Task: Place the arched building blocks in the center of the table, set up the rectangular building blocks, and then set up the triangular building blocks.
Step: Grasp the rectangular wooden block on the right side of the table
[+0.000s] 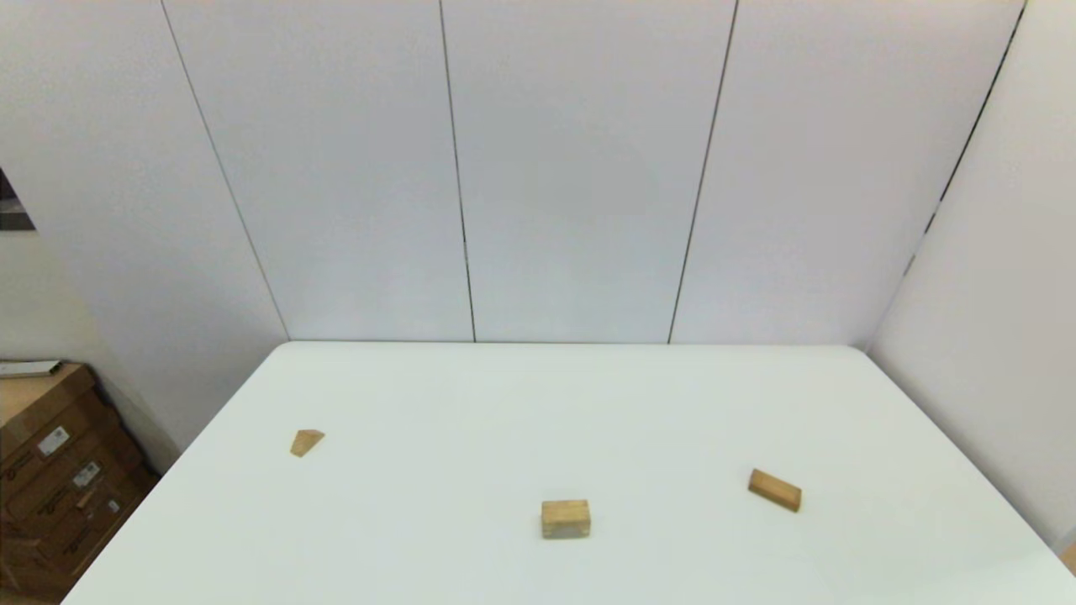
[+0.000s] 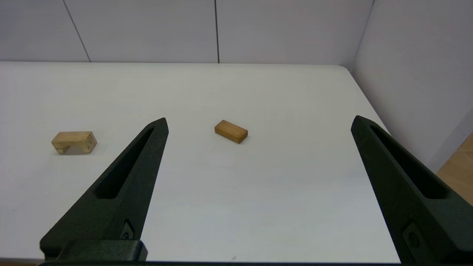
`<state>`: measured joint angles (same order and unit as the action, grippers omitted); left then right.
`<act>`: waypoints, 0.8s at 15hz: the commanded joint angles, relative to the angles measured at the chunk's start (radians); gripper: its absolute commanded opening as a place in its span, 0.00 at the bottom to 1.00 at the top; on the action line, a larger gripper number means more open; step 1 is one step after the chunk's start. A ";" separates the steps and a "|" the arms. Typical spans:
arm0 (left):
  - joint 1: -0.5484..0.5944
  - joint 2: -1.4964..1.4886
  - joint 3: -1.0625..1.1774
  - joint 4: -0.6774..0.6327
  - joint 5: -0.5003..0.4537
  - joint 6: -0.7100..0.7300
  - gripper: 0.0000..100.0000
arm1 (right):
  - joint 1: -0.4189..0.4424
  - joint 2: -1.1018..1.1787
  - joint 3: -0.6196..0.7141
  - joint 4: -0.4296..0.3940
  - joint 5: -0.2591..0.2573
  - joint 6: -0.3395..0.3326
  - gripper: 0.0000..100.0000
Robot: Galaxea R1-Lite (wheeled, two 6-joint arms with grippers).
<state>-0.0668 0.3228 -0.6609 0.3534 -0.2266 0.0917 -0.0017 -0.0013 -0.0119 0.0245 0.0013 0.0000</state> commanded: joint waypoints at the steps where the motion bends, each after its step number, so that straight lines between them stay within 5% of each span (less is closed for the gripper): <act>1: 0.062 -0.215 0.142 0.002 0.007 0.000 1.00 | 0.000 0.001 0.000 0.000 0.000 0.000 1.00; 3: 0.064 -0.295 0.234 0.002 0.041 0.005 1.00 | 0.000 0.001 0.000 0.000 0.000 0.000 1.00; 5: 0.062 -0.323 0.333 -0.013 0.179 0.008 1.00 | 0.000 0.001 0.000 0.000 0.000 0.000 1.00; 8: 0.062 -0.323 0.448 -0.062 0.202 0.037 1.00 | 0.000 0.001 0.000 0.000 0.000 0.000 1.00; 11: 0.062 -0.323 0.656 -0.376 0.196 0.088 1.00 | 0.000 0.001 0.000 0.000 0.000 0.000 1.00; 12: 0.062 -0.323 0.661 -0.383 0.193 0.080 1.00 | 0.000 0.001 0.000 0.000 0.000 0.000 1.00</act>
<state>-0.0043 -0.0004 -0.0985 0.1447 -0.0219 0.1672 -0.0017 -0.0013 -0.0119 0.0245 0.0017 0.0000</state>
